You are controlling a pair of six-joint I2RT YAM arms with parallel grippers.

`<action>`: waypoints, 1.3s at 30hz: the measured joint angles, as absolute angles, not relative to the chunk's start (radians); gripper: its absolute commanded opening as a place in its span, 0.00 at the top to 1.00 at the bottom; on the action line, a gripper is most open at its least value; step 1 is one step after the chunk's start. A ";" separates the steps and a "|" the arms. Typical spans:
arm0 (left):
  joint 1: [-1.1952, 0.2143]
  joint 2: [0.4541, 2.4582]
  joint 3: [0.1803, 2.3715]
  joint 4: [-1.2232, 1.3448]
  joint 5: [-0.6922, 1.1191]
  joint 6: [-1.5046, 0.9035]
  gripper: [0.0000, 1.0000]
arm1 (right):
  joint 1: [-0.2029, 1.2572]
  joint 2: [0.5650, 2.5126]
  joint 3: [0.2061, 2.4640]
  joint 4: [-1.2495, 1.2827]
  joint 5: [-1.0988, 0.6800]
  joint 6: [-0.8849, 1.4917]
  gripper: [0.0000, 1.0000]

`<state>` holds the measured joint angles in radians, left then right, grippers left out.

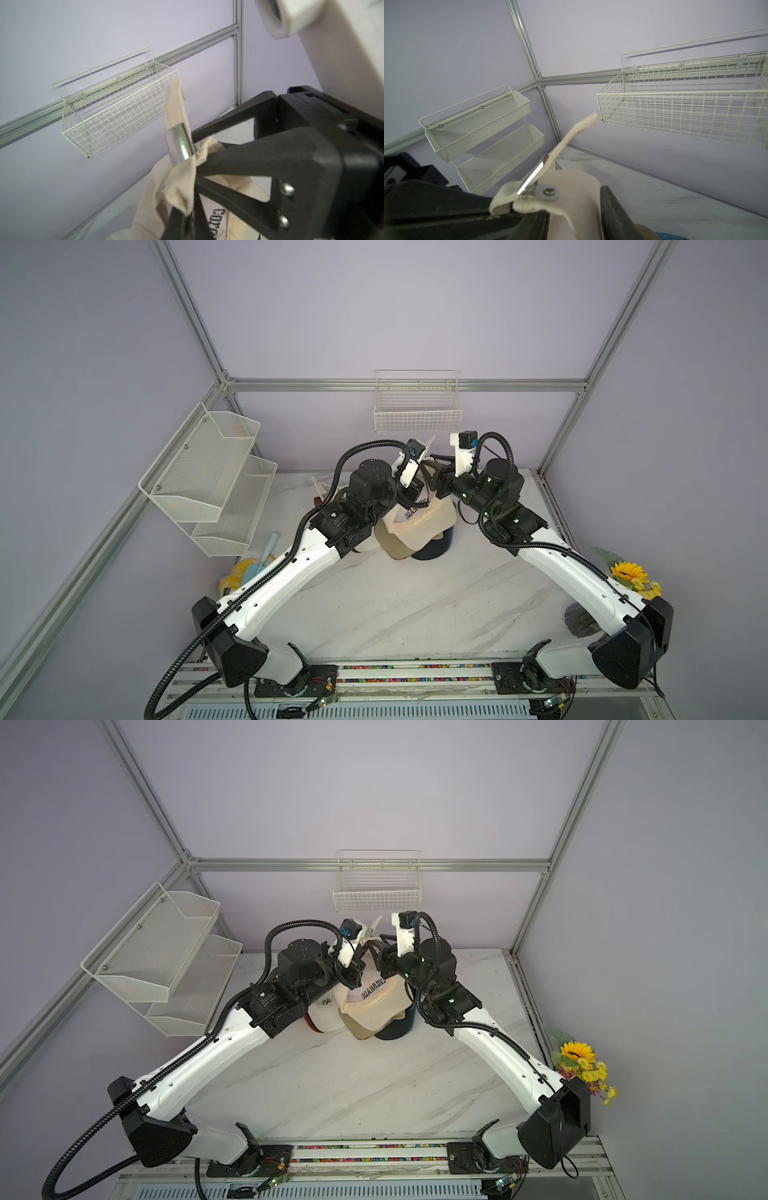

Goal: Open the adjustable buckle of the baseball cap
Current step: Pull the adjustable strap on the baseball cap.

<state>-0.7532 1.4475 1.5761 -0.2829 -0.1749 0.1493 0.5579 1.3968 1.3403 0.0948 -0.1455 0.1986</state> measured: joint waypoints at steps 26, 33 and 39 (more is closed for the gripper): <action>-0.741 1.404 1.589 -0.390 -0.028 0.140 1.00 | 0.569 1.397 1.323 0.113 -0.142 0.133 1.00; -0.732 1.328 1.507 -0.402 -0.017 0.130 1.00 | 0.567 1.415 1.376 0.109 -0.128 0.133 1.00; -0.731 1.293 1.410 -0.407 -0.012 0.115 1.00 | 0.549 1.452 1.451 0.092 -0.113 0.133 1.00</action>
<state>-0.7315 1.2930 1.4101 -0.4072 -0.0116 0.1146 0.5491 1.4525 1.4513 0.0921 -0.1127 0.1329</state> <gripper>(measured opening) 0.048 0.044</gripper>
